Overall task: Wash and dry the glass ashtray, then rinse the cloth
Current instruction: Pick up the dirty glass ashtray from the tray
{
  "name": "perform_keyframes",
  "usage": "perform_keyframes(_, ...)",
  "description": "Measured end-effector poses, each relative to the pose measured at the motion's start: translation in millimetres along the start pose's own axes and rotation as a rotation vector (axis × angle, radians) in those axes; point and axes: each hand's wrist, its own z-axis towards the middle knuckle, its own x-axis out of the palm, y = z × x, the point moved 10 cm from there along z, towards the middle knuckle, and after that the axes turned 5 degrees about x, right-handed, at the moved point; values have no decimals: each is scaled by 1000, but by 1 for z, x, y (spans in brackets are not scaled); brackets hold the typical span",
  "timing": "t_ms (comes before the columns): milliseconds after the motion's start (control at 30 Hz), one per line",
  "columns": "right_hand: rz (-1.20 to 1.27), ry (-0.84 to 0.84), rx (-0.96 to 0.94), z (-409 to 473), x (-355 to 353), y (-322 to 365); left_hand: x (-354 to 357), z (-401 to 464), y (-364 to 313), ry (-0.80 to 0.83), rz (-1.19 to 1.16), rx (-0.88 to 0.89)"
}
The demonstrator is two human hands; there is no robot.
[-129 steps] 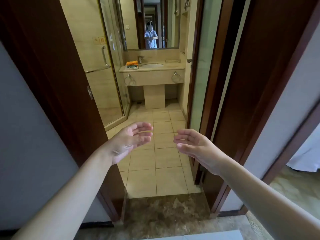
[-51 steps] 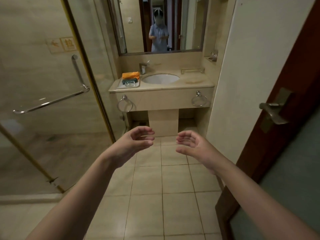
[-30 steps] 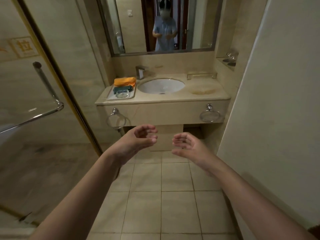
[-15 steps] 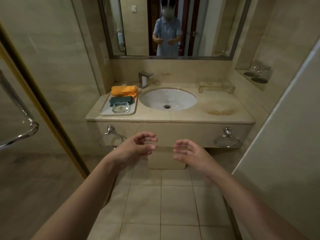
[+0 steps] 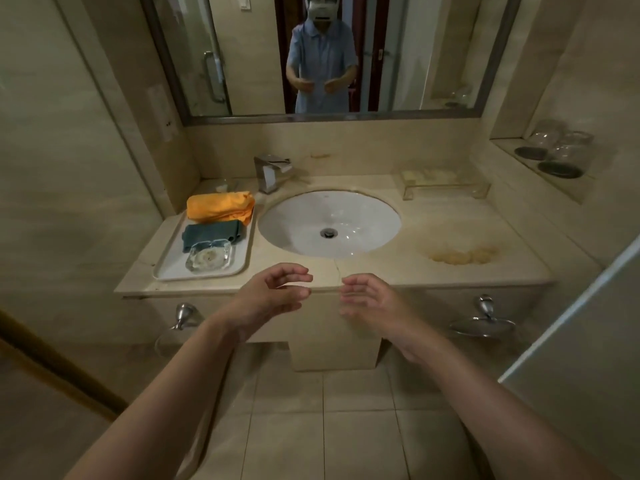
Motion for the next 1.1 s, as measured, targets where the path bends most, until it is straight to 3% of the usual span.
perform_keyframes(233,47,81,21,104,-5,2,-44,71,11,-85,3,-46)
perform_keyframes(567,-15,280,48,221,70,16,-134,120,20,-138,31,-82)
perform_keyframes(1100,-91,476,97,320,169,3,-256,132,39,-311,-28,-74)
